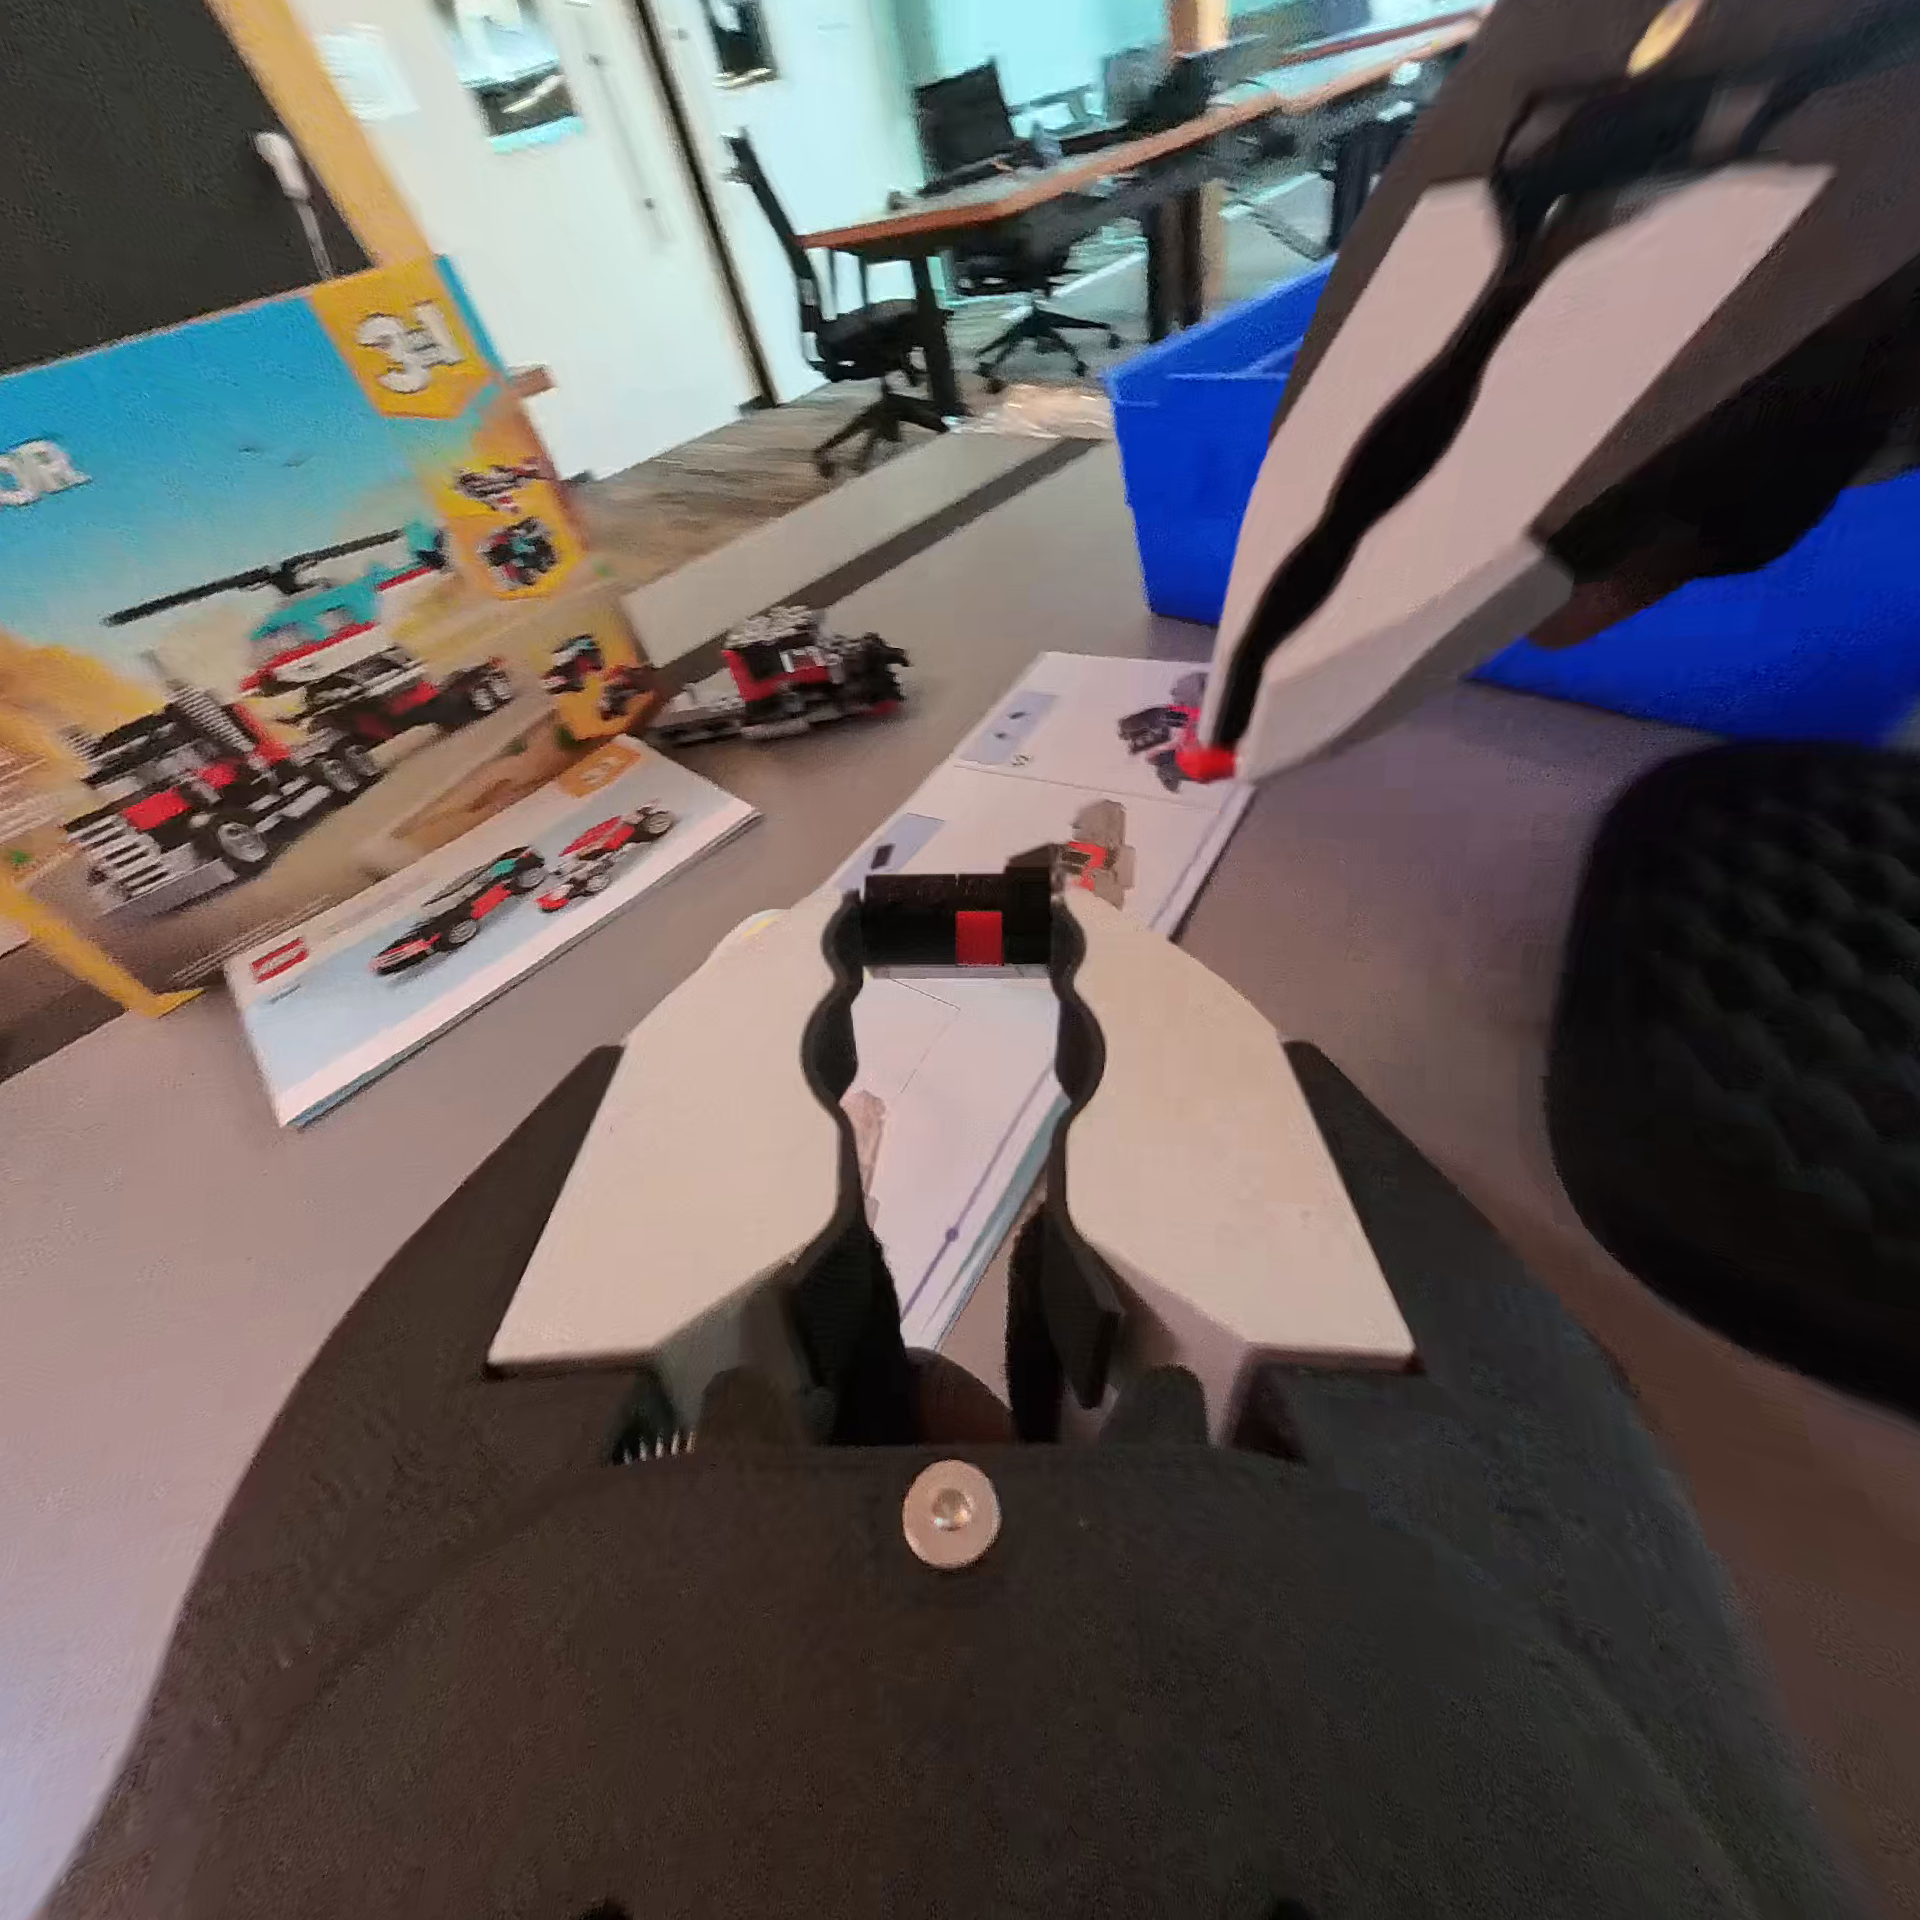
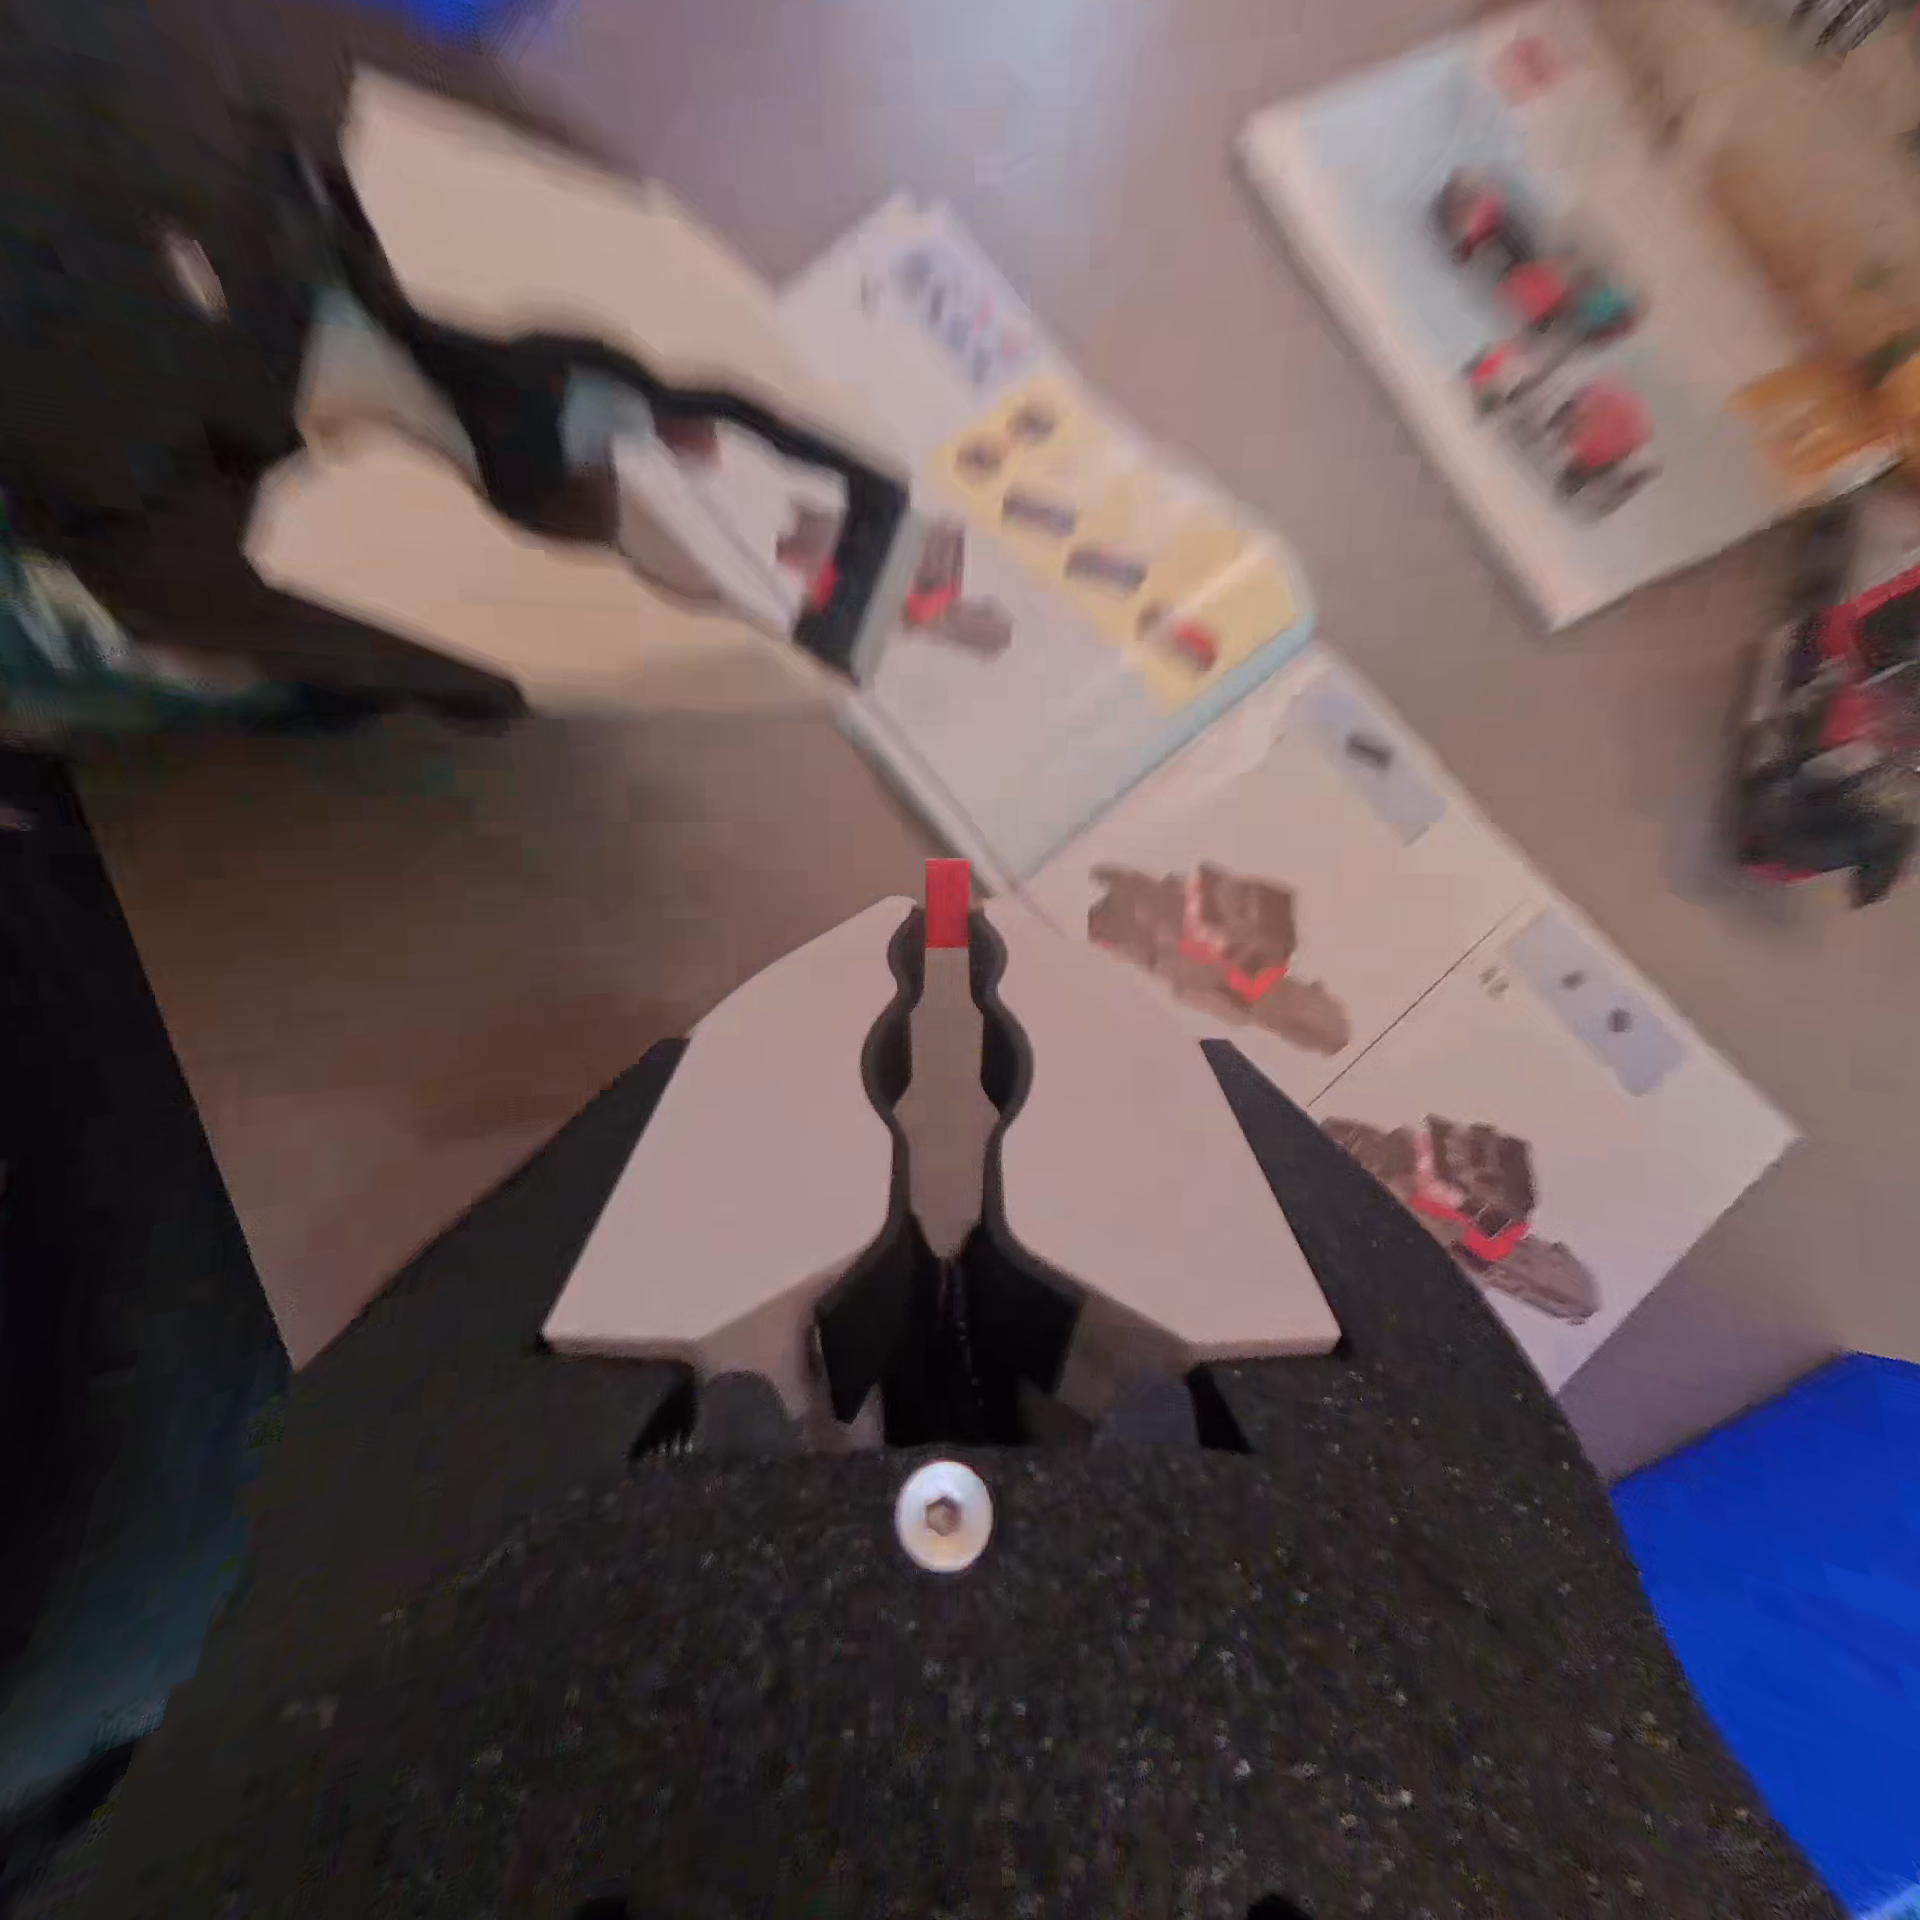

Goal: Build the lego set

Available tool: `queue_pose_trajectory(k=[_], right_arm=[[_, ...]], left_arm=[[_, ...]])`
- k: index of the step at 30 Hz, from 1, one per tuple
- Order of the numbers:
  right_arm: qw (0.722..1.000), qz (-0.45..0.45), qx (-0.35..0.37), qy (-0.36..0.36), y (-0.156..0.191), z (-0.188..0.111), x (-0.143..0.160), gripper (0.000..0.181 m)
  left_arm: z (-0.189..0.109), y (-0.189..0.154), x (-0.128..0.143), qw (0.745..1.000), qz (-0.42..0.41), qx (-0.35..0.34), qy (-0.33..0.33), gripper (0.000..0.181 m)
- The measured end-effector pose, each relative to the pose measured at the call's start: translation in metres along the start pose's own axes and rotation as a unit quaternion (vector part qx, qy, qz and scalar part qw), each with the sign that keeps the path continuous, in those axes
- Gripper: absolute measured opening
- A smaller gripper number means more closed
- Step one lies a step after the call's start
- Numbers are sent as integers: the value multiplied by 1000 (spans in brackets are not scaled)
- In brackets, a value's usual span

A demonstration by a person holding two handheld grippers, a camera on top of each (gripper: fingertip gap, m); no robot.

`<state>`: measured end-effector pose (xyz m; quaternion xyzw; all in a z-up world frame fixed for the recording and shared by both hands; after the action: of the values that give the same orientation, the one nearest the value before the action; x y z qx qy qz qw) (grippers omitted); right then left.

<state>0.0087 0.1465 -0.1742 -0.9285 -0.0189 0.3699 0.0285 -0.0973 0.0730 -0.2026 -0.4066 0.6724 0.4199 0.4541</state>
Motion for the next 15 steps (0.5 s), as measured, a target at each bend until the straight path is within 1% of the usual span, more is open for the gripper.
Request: queue_pose_trajectory(k=[2, 5, 7, 10, 15], right_arm=[[999, 8, 21, -43, 5, -8, -23, 8], [998, 8, 37, -55, 17, -5, -42, 8], [998, 1, 51, -42, 21, 3, -45, 8], [998, -4, 67, -16, 26, 15, -46, 8], [996, 0, 86, -8, 29, 25, -51, 8]], left_arm=[[2, -2, -3, 999, -10, -31, -1, 34], [4, -8, -2, 998, 7, -69, 12, 34], [4, -10, -1, 996, 23, -84, 18, 34], [2, -9, -1, 994, 37, -101, 9, 35], [0, -8, 1, 993, 45, -109, 5, 35]])
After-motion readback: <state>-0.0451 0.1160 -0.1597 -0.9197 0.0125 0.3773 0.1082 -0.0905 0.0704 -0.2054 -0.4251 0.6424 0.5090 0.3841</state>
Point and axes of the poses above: each gripper's, where its closed fingertips meet, z out along the fingers, x out of its underside, y = z × x across the jaws, the point moved 6 cm from there along -z, back along the fingers, and after that the axes turned 4 degrees about x, right-handed, at the moved point
